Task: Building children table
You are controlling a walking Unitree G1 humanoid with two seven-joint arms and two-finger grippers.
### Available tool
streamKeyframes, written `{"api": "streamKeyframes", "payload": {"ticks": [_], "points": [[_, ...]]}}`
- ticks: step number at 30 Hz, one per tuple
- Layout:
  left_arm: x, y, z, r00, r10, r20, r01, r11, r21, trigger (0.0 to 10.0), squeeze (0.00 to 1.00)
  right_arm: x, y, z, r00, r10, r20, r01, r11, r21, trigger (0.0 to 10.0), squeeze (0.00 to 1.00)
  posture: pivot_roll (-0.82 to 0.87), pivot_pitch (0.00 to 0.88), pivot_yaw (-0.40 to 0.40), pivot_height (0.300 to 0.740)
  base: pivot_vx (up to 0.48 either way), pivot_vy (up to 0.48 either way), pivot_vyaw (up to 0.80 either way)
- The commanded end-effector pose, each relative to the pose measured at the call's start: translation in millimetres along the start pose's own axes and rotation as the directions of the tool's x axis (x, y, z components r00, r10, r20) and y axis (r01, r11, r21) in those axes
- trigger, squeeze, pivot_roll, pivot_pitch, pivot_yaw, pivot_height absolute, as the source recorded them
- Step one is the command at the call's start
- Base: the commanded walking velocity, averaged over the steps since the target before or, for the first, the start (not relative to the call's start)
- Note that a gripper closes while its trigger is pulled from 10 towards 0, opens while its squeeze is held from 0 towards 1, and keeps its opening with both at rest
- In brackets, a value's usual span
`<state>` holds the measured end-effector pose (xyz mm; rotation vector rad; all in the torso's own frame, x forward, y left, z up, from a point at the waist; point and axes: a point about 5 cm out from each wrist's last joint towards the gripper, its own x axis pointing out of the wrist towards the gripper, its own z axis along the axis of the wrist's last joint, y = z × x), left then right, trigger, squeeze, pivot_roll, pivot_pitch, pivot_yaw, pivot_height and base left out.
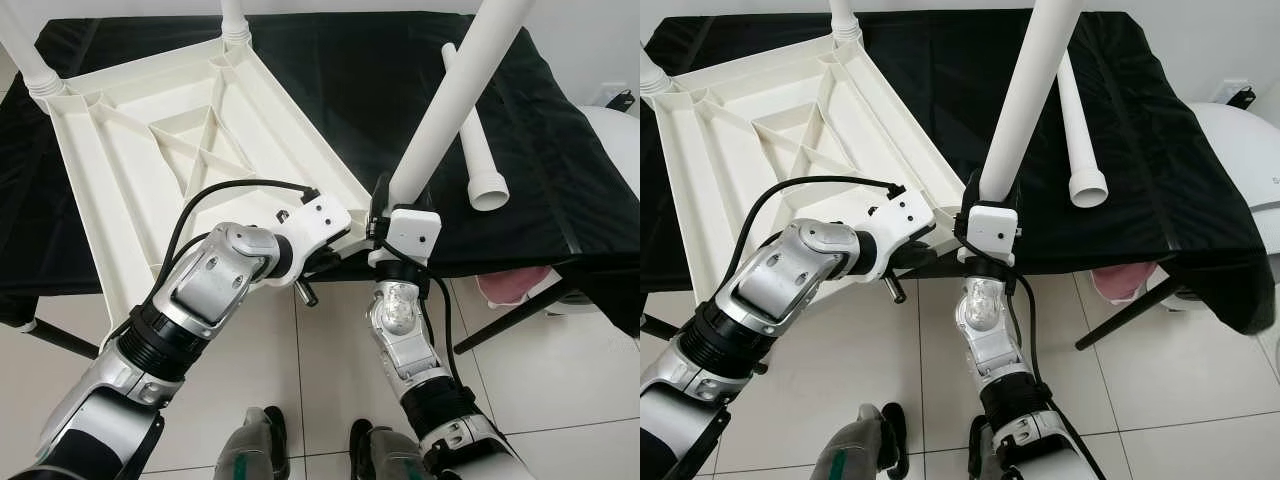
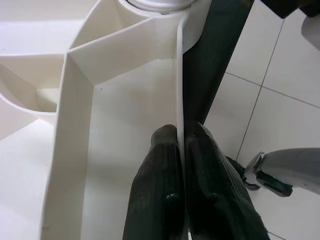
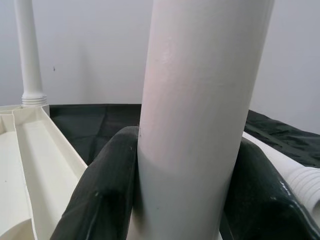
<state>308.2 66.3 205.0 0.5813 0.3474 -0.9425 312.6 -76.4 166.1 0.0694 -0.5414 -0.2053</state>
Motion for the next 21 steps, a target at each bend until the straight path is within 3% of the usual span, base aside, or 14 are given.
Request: {"api": "streamKeyframes", "payload": {"ticks": [1,21], "points": [[-26.5,34.4,6.0,0.979,0.205,-0.003,-0.205,0.979,0.025,10.0,0.00,-18.9,-46.4,-39.8,0.938,-0.271,-0.215,0.249,0.960,-0.125,10.0,0.00,-0.01,0.218,0.021,0.740,0.000,0.000,0.00],[-27.7,36.2,5.1,0.978,0.206,-0.012,-0.206,0.978,0.024,10.0,0.00,-18.1,-45.3,-40.0,0.921,-0.322,-0.217,0.299,0.945,-0.132,10.0,0.00,0.00,0.222,0.031,0.740,0.000,0.000,0.00]]}}
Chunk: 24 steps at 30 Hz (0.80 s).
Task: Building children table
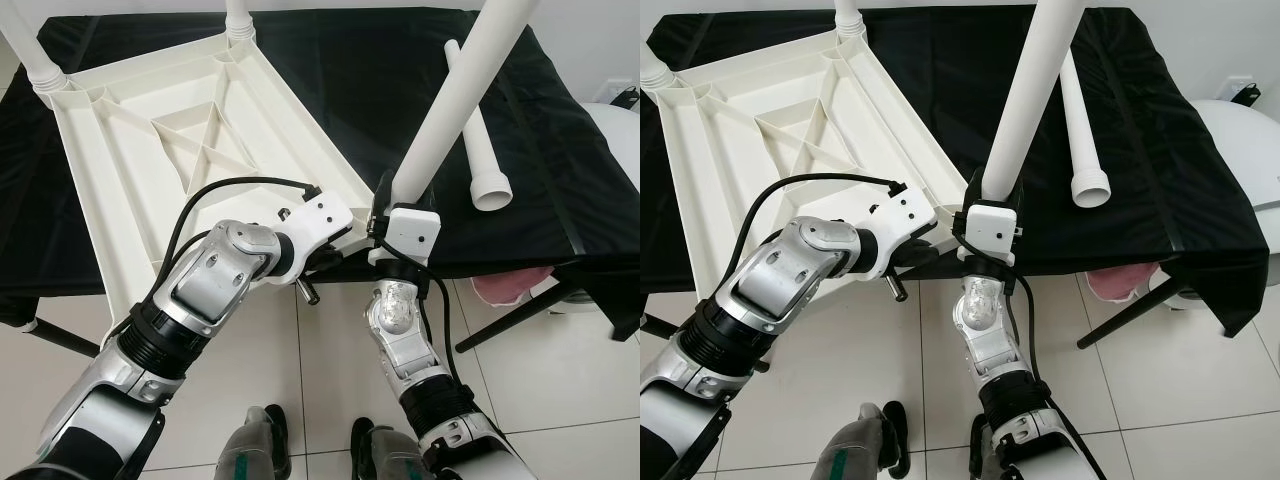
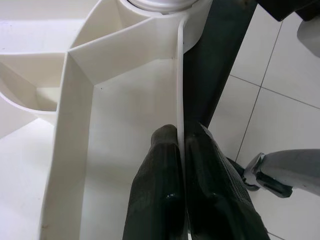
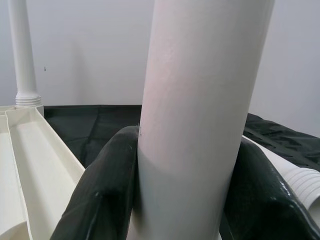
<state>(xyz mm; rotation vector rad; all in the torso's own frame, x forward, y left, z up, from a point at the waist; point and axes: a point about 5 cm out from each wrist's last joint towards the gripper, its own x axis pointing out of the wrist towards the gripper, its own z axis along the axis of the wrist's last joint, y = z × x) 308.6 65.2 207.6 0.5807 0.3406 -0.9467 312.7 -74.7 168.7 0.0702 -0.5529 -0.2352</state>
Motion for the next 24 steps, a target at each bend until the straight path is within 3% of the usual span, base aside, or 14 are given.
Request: {"api": "streamKeyframes", "payload": {"ticks": [1,2,3,6,7,9,10,24], "points": [[-27.4,35.5,2.5,0.978,0.208,-0.019,-0.208,0.978,0.023,10.0,0.00,-18.4,-47.6,-42.1,0.927,-0.294,-0.231,0.271,0.954,-0.130,10.0,0.00,0.00,0.222,0.031,0.740,0.000,0.000,0.00],[-27.4,35.4,2.5,0.978,0.208,-0.019,-0.207,0.978,0.023,10.0,0.00,-18.4,-47.5,-42.1,0.927,-0.294,-0.231,0.270,0.954,-0.130,10.0,0.00,0.00,0.222,0.031,0.740,0.000,0.000,0.00],[-27.4,35.6,2.6,0.978,0.208,-0.019,-0.207,0.978,0.023,10.0,0.00,-18.4,-47.6,-42.2,0.927,-0.295,-0.231,0.271,0.954,-0.130,10.0,1.00,0.00,0.222,0.031,0.740,0.000,0.000,0.00],[-27.5,35.9,2.7,0.978,0.208,-0.019,-0.208,0.978,0.024,10.0,0.00,-18.4,-47.7,-42.1,0.927,-0.295,-0.231,0.271,0.954,-0.130,10.0,1.00,0.00,0.222,0.031,0.740,0.000,0.000,0.00],[-27.4,35.9,3.0,0.978,0.208,-0.018,-0.208,0.978,0.025,10.0,0.00,-18.5,-47.9,-42.0,0.928,-0.294,-0.228,0.271,0.954,-0.129,10.0,0.43,0.00,0.216,0.030,0.740,0.000,0.000,0.00],[-27.4,35.9,3.1,0.978,0.208,-0.017,-0.208,0.978,0.025,10.0,0.00,-18.6,-48.0,-41.9,0.929,-0.293,-0.226,0.270,0.954,-0.128,10.0,0.43,0.00,0.216,0.030,0.740,0.000,0.000,0.00],[-27.2,35.8,3.2,0.978,0.209,-0.017,-0.208,0.978,0.024,10.0,0.00,-18.8,-48.0,-42.0,0.929,-0.292,-0.227,0.269,0.955,-0.127,10.0,0.00,0.00,0.214,0.029,0.740,0.000,0.000,0.00],[-27.3,35.6,4.0,0.977,0.212,-0.012,-0.212,0.977,0.021,10.0,0.00,-18.3,-41.5,-41.0,0.947,-0.238,-0.218,0.216,0.969,-0.121,10.0,0.00,0.00,0.203,0.020,0.740,0.000,0.000,0.00]]}}
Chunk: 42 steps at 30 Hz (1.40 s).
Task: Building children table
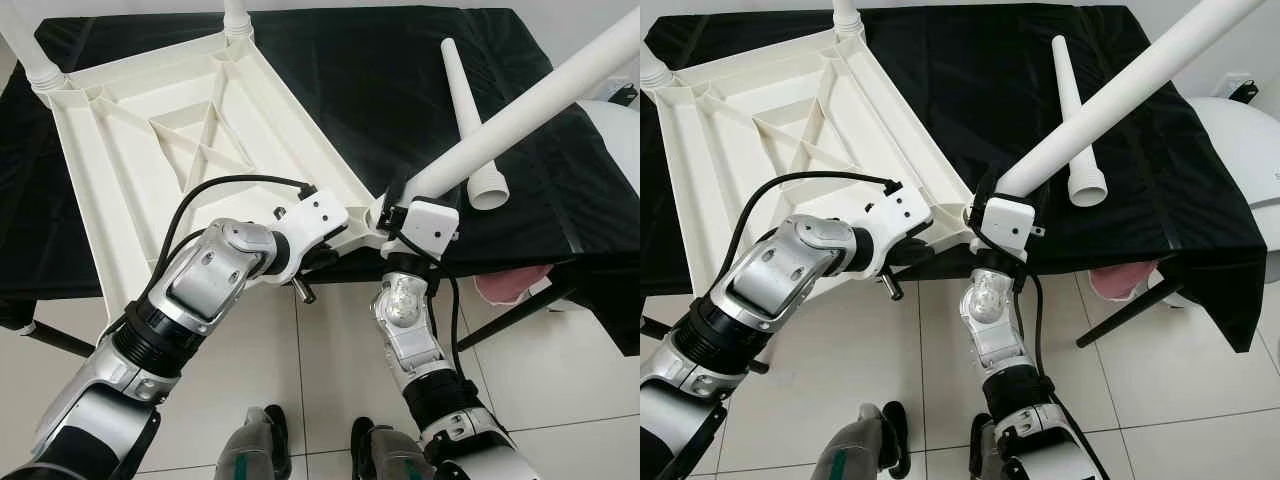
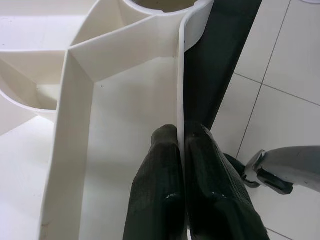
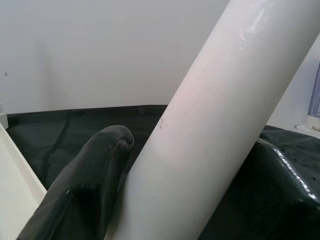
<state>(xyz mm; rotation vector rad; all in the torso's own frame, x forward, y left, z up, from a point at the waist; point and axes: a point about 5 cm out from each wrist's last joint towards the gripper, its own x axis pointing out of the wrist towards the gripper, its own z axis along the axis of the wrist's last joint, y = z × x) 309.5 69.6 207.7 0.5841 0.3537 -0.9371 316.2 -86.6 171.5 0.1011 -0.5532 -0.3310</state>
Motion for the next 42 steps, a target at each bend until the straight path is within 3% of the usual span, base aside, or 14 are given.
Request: {"api": "streamKeyframes", "payload": {"ticks": [1,12,13,23,24,26,27,34,35,38,39,40,41,42], "points": [[-25.0,33.4,6.4,0.978,0.209,0.003,-0.209,0.978,0.022,10.0,0.00,-22.6,-32.3,-41.4,0.966,-0.136,-0.220,0.111,0.986,-0.124,10.0,0.00,0.00,0.203,0.020,0.740,0.000,0.000,0.00],[-24.7,33.1,6.4,0.978,0.209,0.003,-0.209,0.978,0.020,10.0,0.00,-23.2,-34.0,-42.0,0.965,-0.141,-0.223,0.115,0.985,-0.127,10.0,0.00,0.00,0.207,0.017,0.740,0.000,0.000,0.00],[-24.6,33.1,6.5,0.978,0.209,0.003,-0.209,0.978,0.019,10.0,0.00,-23.2,-34.4,-41.6,0.966,-0.142,-0.216,0.117,0.985,-0.128,0.0,0.00,0.00,0.210,0.017,0.740,0.000,0.000,0.00],[-24.7,33.3,6.4,0.977,0.211,0.004,-0.211,0.977,0.016,10.0,0.00,-24.2,-32.7,-41.9,0.971,-0.113,-0.212,0.087,0.988,-0.129,0.0,0.00,0.00,0.210,0.017,0.740,0.000,0.000,0.00],[-24.8,33.4,6.3,0.977,0.211,0.004,-0.211,0.977,0.016,10.0,0.00,-24.0,-32.2,-41.8,0.973,-0.099,-0.211,0.072,0.989,-0.130,3.0,0.00,0.00,0.210,0.017,0.740,0.000,0.000,0.00],[-24.8,33.4,6.3,0.977,0.212,0.004,-0.212,0.977,0.015,10.0,0.00,-23.8,-31.9,-41.7,0.974,-0.090,-0.209,0.063,0.989,-0.131,3.0,0.00,0.00,0.210,0.017,0.740,0.000,0.000,0.00],[-25.1,33.7,6.5,0.977,0.213,0.005,-0.213,0.977,0.014,10.0,0.00,-23.4,-31.8,-40.4,0.979,-0.069,-0.190,0.044,0.990,-0.133,0.0,0.00,-0.01,0.217,0.014,0.740,0.000,0.000,0.00],[-25.3,33.9,6.9,0.976,0.216,0.006,-0.216,0.976,0.010,10.0,0.00,-21.6,-31.8,-40.3,0.981,-0.037,-0.191,0.013,0.992,-0.129,0.7,0.00,-0.01,0.217,0.013,0.740,0.000,0.000,0.00],[-25.2,34.1,6.9,0.976,0.216,0.007,-0.217,0.976,0.010,10.0,0.00,-21.1,-31.2,-40.8,0.980,-0.025,-0.199,0.001,0.993,-0.122,10.0,0.00,-0.01,0.218,0.012,0.740,0.000,0.000,0.00],[-24.9,34.4,7.1,0.976,0.219,0.008,-0.219,0.976,0.009,10.0,0.00,-19.6,-30.8,-41.4,0.979,0.006,-0.205,-0.031,0.993,-0.118,10.0,0.00,-0.01,0.217,0.009,0.740,0.000,0.000,0.00],[-24.8,34.5,7.1,0.976,0.219,0.008,-0.219,0.976,0.008,10.0,0.00,-18.7,-31.4,-41.2,0.979,0.013,-0.202,-0.037,0.992,-0.118,7.6,0.00,-0.01,0.217,0.009,0.740,0.000,0.000,0.00],[-24.8,34.5,7.1,0.976,0.219,0.008,-0.219,0.976,0.008,10.0,0.00,-18.7,-31.4,-41.2,0.979,0.013,-0.202,-0.037,0.992,-0.118,7.6,0.00,-0.01,0.217,0.009,0.740,0.000,0.000,0.00],[-24.7,34.4,7.1,0.976,0.220,0.008,-0.220,0.976,0.008,10.0,0.00,-18.0,-32.0,-41.2,0.979,0.017,-0.202,-0.042,0.992,-0.119,2.5,0.00,-0.01,0.216,0.007,0.740,0.000,0.000,0.00],[-24.6,34.4,6.9,0.975,0.221,0.008,-0.221,0.975,0.007,10.0,0.00,-17.0,-32.6,-40.5,0.982,0.027,-0.189,-0.051,0.991,-0.121,0.0,0.00,-0.01,0.215,0.005,0.740,0.000,0.000,0.00]]}}
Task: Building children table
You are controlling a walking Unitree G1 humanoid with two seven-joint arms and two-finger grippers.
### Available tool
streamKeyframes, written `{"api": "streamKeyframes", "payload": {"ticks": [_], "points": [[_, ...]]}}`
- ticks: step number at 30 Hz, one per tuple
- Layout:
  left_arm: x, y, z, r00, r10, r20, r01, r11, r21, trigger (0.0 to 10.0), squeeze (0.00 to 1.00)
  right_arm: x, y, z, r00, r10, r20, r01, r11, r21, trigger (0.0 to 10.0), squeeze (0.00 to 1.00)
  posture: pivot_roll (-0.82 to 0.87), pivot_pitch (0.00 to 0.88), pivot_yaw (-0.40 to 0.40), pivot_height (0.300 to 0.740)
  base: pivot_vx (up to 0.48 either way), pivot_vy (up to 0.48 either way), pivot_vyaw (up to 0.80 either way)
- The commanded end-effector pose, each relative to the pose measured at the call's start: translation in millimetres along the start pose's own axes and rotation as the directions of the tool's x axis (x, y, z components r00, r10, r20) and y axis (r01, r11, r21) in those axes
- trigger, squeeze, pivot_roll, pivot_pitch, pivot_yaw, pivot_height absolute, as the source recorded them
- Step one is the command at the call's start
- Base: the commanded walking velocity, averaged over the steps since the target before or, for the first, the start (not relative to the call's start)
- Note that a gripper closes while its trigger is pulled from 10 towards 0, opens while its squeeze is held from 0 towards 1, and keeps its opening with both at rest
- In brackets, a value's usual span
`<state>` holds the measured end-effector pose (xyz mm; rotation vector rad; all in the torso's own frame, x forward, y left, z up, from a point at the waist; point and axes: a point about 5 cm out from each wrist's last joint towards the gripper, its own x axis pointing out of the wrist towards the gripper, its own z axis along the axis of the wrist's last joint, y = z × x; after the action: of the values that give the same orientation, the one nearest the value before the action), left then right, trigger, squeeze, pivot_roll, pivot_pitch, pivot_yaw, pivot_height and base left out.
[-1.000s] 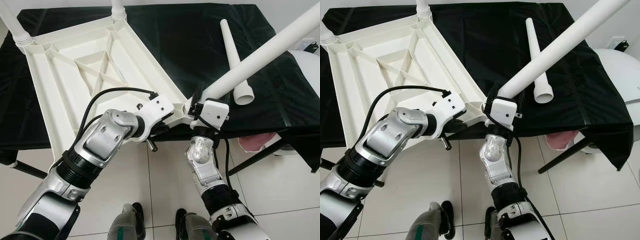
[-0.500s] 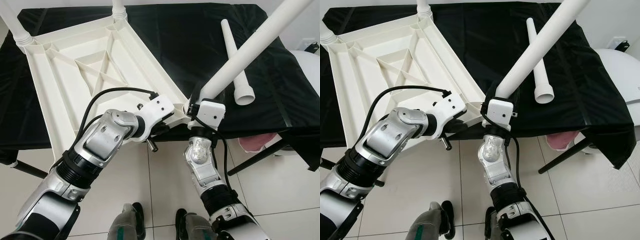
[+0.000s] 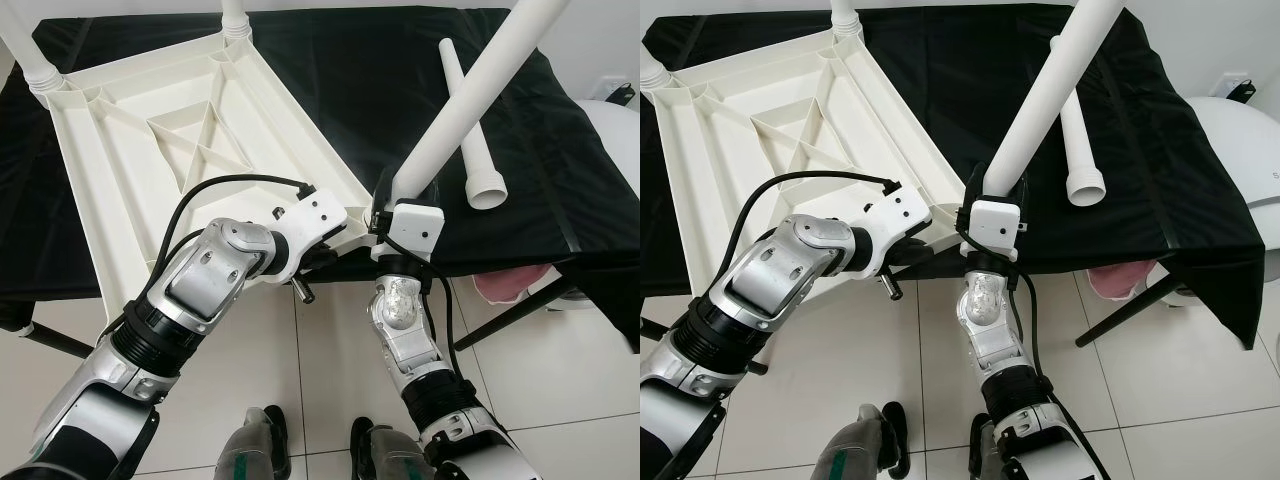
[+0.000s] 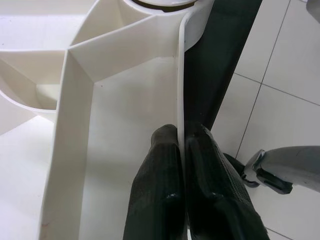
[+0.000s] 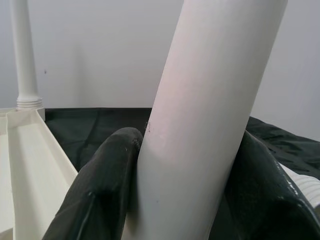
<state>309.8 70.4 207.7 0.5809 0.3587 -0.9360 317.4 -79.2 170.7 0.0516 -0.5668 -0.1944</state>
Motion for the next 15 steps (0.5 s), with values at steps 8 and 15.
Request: {"api": "streamKeyframes", "payload": {"ticks": [8,15], "points": [[-23.3,33.3,7,0.974,0.225,0.014,-0.225,0.974,0.007,10.0,0.00,-15.0,-38.5,-40,0.977,-0.060,-0.204,0.038,0.993,-0.111,10.0,0.00,-0.02,0.206,-0.005,0.740,0.000,0.000,0.00],[-22.0,32.8,7,0.973,0.229,0.021,-0.229,0.973,0.006,10.0,0.00,-10.5,-37.7,-38,0.981,0.036,-0.193,-0.057,0.993,-0.103,10.0,0.00,-0.02,0.195,-0.010,0.740,0.000,0.000,0.00]]}}
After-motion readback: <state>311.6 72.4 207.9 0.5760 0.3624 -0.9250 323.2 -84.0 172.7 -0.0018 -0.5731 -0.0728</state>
